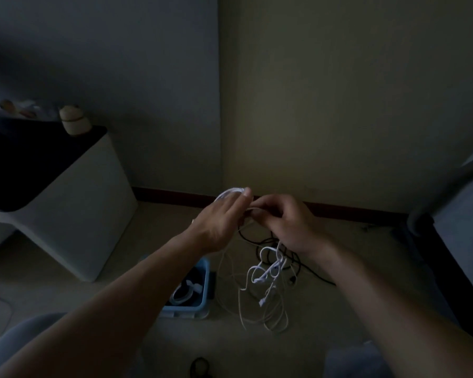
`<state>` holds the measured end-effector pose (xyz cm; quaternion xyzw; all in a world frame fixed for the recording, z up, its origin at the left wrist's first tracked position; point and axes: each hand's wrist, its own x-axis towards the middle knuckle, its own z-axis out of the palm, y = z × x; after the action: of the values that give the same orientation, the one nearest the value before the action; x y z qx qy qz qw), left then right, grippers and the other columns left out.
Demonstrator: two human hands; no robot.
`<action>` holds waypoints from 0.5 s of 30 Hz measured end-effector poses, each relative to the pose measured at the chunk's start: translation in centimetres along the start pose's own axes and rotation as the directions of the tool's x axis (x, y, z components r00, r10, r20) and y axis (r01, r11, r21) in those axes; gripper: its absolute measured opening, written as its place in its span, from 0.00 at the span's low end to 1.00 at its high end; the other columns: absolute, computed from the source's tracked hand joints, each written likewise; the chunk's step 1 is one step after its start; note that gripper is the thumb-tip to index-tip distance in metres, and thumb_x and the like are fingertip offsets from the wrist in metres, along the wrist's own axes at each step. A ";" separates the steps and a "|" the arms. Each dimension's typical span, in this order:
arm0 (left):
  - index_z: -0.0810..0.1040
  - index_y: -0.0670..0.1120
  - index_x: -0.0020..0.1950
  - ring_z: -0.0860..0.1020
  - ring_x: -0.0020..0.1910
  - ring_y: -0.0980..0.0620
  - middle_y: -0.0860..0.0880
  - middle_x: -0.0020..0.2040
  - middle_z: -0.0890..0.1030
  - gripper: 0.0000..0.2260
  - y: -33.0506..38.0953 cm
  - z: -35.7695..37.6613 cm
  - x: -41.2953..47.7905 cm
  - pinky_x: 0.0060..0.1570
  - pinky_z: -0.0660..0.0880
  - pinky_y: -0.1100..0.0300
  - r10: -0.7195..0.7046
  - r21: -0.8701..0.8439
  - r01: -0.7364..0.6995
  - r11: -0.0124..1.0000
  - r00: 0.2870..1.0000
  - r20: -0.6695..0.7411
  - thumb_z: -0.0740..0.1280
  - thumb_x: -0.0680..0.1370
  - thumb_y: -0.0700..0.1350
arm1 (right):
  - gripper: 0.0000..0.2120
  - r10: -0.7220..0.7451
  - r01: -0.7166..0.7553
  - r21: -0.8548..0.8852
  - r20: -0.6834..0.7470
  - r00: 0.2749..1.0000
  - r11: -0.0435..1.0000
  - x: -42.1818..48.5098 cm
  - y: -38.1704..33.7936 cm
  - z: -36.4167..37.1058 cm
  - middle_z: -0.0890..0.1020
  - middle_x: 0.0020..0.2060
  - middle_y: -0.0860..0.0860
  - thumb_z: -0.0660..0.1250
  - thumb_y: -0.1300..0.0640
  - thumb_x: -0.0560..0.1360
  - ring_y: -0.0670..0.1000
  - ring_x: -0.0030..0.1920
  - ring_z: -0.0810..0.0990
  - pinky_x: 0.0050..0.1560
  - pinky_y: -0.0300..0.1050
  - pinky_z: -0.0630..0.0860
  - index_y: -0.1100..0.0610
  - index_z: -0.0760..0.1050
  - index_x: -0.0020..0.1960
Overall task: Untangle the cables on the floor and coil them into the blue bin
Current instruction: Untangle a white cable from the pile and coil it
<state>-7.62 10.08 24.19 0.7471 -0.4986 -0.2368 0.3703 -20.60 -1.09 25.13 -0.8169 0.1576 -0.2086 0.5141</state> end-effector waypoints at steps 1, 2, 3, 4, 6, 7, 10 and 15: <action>0.79 0.48 0.50 0.78 0.48 0.43 0.50 0.43 0.81 0.29 0.3 0.0 0.1 0.49 0.69 0.49 -0.013 -0.127 0.012 0.992 1.000 -0.009 0.47 0.80 0.66 | 0.06 -0.017 0.017 0.007 -0.021 1.000 1.000 0.0 0.2 -0.1 0.86 0.40 0.48 0.70 0.62 0.77 0.46 0.45 0.84 0.49 0.44 0.79 0.52 0.83 0.46; 0.79 0.49 0.42 0.76 0.37 0.48 0.54 0.34 0.77 0.28 0.2 -0.1 0.2 0.42 0.69 0.51 -0.032 -0.211 0.029 0.977 0.999 -0.011 0.49 0.79 0.67 | 0.03 -0.026 0.027 0.016 -0.037 0.999 1.000 0.0 0.2 -0.2 0.86 0.38 0.48 0.72 0.62 0.76 0.46 0.41 0.84 0.45 0.43 0.78 0.55 0.81 0.45; 0.79 0.47 0.38 0.73 0.31 0.52 0.54 0.30 0.76 0.29 0.3 -0.3 0.2 0.38 0.67 0.54 -0.047 -0.214 0.045 0.976 0.999 -0.008 0.50 0.79 0.66 | 0.05 -0.035 0.036 0.007 -0.061 0.998 0.999 0.0 0.2 -0.4 0.84 0.34 0.47 0.73 0.61 0.74 0.44 0.36 0.81 0.40 0.40 0.76 0.56 0.78 0.43; 0.80 0.45 0.37 0.72 0.28 0.54 0.52 0.29 0.76 0.29 0.3 -0.4 0.2 0.35 0.67 0.55 -0.063 -0.233 0.059 0.971 0.998 -0.007 0.52 0.78 0.65 | 0.09 -0.051 0.049 -0.025 -0.088 0.995 0.999 0.1 0.2 -0.5 0.81 0.30 0.45 0.75 0.59 0.73 0.42 0.32 0.77 0.36 0.38 0.73 0.55 0.74 0.41; 0.81 0.42 0.37 0.71 0.27 0.53 0.44 0.30 0.77 0.27 0.4 -0.5 0.4 0.31 0.67 0.57 -0.080 -0.235 0.079 0.969 0.997 0.003 0.56 0.77 0.61 | 0.14 -0.067 0.058 -0.081 -0.117 0.991 0.995 0.1 0.5 -1.0 0.77 0.27 0.43 0.77 0.56 0.71 0.41 0.29 0.72 0.32 0.36 0.69 0.53 0.71 0.39; 0.81 0.40 0.37 0.71 0.27 0.53 0.41 0.31 0.76 0.25 0.5 -0.5 0.4 0.30 0.67 0.58 -0.080 -0.236 0.082 0.968 0.997 0.018 0.58 0.78 0.60 | 0.15 -0.065 0.055 -0.092 -0.115 0.991 0.994 0.2 0.6 -1.2 0.76 0.28 0.44 0.77 0.54 0.70 0.42 0.29 0.71 0.32 0.37 0.69 0.53 0.71 0.39; 0.80 0.39 0.37 0.67 0.24 0.52 0.42 0.30 0.72 0.22 1.4 -0.8 0.3 0.24 0.64 0.62 -0.108 -0.299 0.129 0.945 0.990 0.086 0.60 0.83 0.52 | 0.16 -0.043 0.033 -0.093 -0.109 0.993 0.995 0.5 1.2 -1.7 0.75 0.28 0.44 0.79 0.50 0.68 0.43 0.30 0.70 0.32 0.40 0.69 0.52 0.71 0.39; 0.77 0.37 0.41 0.66 0.23 0.52 0.46 0.28 0.71 0.24 2.0 -1.0 0.1 0.24 0.63 0.63 -0.116 -0.419 0.203 0.885 0.968 0.224 0.56 0.84 0.54 | 0.17 -0.023 0.019 -0.104 -0.037 0.999 0.994 0.9 2.2 -2.4 0.74 0.29 0.44 0.75 0.40 0.69 0.43 0.32 0.71 0.35 0.43 0.69 0.53 0.74 0.39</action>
<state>-7.97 9.91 26.36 0.6567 -0.4023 -0.4437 0.4583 -21.09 -4.29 24.23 -0.8399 0.1693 -0.2212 0.4658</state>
